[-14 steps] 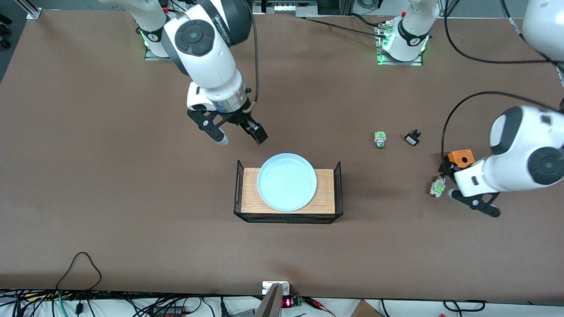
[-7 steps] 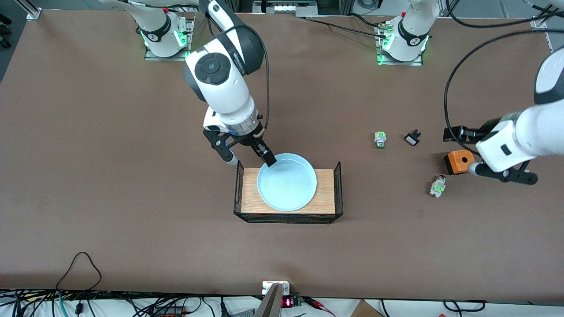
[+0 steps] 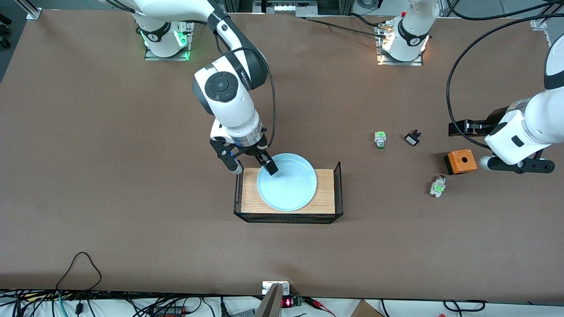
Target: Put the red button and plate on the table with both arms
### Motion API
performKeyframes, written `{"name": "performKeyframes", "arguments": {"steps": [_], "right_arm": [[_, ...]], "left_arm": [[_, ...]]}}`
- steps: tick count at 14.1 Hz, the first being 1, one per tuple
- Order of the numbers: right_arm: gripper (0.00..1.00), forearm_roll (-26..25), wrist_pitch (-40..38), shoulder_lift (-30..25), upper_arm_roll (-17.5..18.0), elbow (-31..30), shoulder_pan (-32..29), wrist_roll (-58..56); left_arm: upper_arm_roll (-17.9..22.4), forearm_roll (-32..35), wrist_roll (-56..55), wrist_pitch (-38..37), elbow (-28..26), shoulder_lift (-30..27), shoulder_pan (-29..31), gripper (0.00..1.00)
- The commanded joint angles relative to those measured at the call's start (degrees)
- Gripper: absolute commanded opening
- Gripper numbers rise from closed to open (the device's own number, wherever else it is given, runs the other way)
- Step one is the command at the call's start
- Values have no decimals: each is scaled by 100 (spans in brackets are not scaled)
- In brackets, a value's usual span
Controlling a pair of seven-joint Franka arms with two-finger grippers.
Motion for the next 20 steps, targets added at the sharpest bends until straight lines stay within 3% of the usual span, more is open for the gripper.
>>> {"name": "performKeyframes", "arguments": {"steps": [1, 4, 6, 7, 9, 13, 15, 16, 20], "right_arm": [[100, 27, 81, 199, -56, 167, 156, 150], [100, 36, 274, 279, -56, 167, 192, 133], [97, 36, 283, 314, -56, 168, 209, 133], [90, 36, 283, 323, -56, 167, 218, 133], [68, 27, 283, 332, -56, 167, 209, 107], [40, 27, 283, 402, -56, 167, 209, 63], [11, 27, 283, 402, -56, 176, 209, 27], [4, 27, 283, 402, -56, 176, 209, 27], [0, 27, 292, 402, -65, 176, 227, 27]], "left_arm": [[1896, -989, -16, 1075, -1753, -1620, -1049, 100], [3286, -1169, 1, 2112, -3029, -2562, -2060, 100], [3850, -1169, 1, 2317, -3332, -2793, -2597, 100], [4018, -1169, 54, 2318, -3358, -2819, -2773, 100], [4011, -1160, 439, 2265, -3298, -2837, -2819, 100], [3958, -1143, 529, 2142, -3245, -2802, -2810, 100], [3958, -1143, 677, 2133, -3060, -2688, -2819, 100], [3958, -1151, 696, 2133, -3051, -2679, -2819, 100], [3958, -1134, 705, 2142, -2998, -2662, -2854, 100]]}}
